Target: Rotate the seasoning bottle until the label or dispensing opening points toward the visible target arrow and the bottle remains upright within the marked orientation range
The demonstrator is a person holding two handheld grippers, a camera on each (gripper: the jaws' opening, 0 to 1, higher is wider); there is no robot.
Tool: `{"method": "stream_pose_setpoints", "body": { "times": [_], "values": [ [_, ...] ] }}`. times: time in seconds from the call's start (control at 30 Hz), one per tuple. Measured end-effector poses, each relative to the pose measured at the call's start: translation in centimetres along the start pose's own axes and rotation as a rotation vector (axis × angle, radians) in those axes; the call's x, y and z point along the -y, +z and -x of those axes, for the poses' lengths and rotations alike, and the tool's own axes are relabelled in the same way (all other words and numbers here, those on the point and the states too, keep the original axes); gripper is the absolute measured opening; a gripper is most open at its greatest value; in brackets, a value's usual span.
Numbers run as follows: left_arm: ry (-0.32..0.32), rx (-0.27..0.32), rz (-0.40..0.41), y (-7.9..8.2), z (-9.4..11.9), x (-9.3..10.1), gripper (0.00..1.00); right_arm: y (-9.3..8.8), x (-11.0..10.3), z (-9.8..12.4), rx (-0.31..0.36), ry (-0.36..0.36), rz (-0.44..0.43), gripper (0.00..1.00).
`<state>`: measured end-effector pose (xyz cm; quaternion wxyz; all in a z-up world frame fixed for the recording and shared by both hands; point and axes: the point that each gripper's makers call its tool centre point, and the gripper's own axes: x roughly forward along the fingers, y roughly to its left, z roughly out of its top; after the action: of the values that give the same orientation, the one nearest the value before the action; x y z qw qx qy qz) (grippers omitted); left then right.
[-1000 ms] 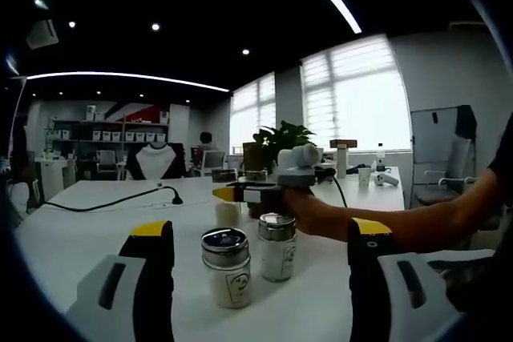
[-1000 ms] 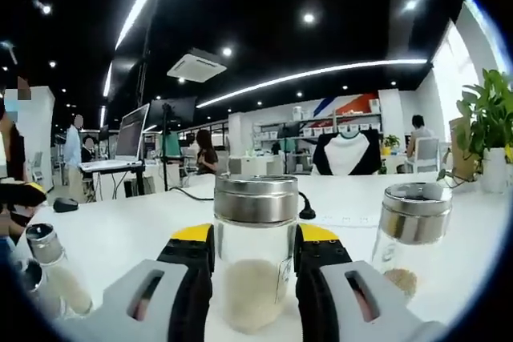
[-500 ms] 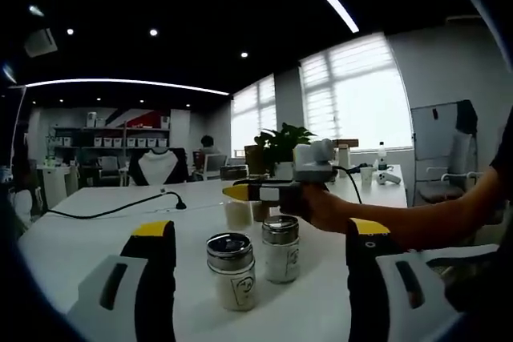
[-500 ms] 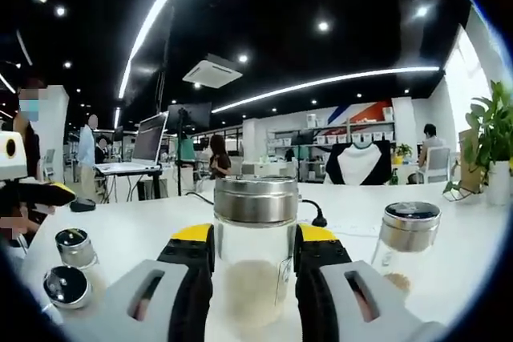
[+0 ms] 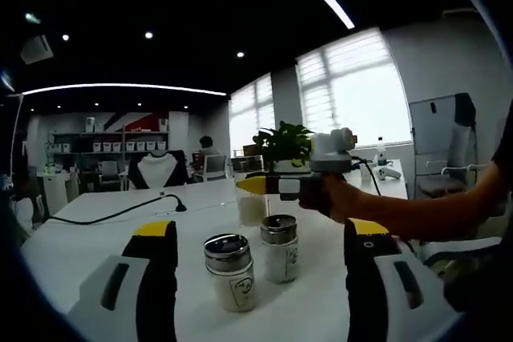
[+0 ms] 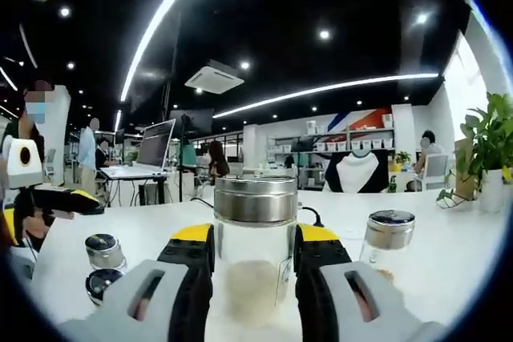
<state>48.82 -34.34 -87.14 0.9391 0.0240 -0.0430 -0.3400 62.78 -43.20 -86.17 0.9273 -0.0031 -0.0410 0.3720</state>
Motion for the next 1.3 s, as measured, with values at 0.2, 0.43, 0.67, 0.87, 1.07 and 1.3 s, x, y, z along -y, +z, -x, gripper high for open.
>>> {"method": "stream_pose_setpoints", "body": {
  "times": [0.2,0.43,0.67,0.87,1.07,1.3],
  "values": [
    [-0.003,-0.002,-0.014,0.0,0.0,0.2,0.89,0.4,-0.1,2.5,0.014,-0.02,0.02,0.36],
    [-0.011,-0.004,-0.021,0.0,-0.2,0.7,0.88,0.9,-1.1,5.1,0.007,-0.017,0.07,0.36],
    [-0.015,-0.012,-0.043,-0.3,-0.2,1.0,0.86,0.9,-2.8,7.2,-0.009,-0.004,0.049,0.36],
    [-0.029,-0.024,-0.068,-0.7,-0.4,1.7,0.83,0.8,-4.2,8.1,-0.01,0.028,0.02,0.36],
    [-0.04,-0.02,-0.075,-0.6,-0.5,2.0,0.82,0.9,-5.6,8.4,-0.016,0.073,0.025,0.36],
    [-0.068,-0.015,-0.085,-0.7,-0.7,3.3,0.81,2.0,-7.4,9.0,-0.008,0.115,0.01,0.36]
  ]
}}
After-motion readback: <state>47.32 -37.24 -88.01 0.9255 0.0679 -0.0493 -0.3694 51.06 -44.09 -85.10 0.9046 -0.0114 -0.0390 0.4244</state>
